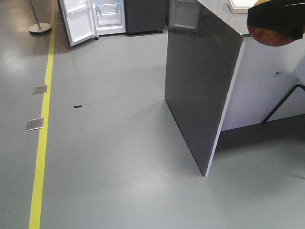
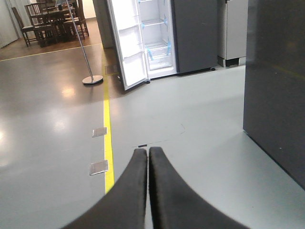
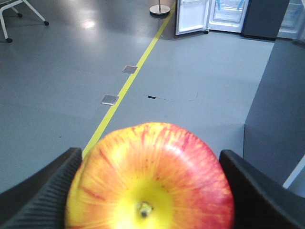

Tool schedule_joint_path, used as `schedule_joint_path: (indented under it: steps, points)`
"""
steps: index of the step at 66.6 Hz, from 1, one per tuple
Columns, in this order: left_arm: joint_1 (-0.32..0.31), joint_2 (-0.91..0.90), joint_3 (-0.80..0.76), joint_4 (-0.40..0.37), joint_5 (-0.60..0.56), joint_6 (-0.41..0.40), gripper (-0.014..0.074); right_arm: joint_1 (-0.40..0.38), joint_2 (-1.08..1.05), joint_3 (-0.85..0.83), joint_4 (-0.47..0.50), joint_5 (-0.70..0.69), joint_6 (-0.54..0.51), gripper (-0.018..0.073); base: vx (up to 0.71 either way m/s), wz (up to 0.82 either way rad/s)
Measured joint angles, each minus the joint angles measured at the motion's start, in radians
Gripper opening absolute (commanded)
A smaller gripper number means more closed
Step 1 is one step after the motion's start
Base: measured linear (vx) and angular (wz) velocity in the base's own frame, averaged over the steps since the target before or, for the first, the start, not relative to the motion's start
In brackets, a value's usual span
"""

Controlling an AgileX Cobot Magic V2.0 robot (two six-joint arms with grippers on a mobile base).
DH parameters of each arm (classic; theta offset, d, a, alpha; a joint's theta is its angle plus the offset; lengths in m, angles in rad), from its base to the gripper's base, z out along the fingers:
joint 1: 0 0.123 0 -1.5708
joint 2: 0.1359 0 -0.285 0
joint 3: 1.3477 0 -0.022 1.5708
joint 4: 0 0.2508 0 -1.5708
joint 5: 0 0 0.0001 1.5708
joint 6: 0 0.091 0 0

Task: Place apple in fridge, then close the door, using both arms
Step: 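Drive the base along the yellow floor line toward the open fridge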

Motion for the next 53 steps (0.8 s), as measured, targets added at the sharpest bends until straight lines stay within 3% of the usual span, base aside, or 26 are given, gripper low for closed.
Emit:
schedule_joint_path:
  steps: [53]
  points:
    - [0.0,0.0,0.0,0.0,0.0,0.0,-0.0008,0.0,0.0,0.0,0.0,0.0,0.0,0.0186,0.07,0.1]
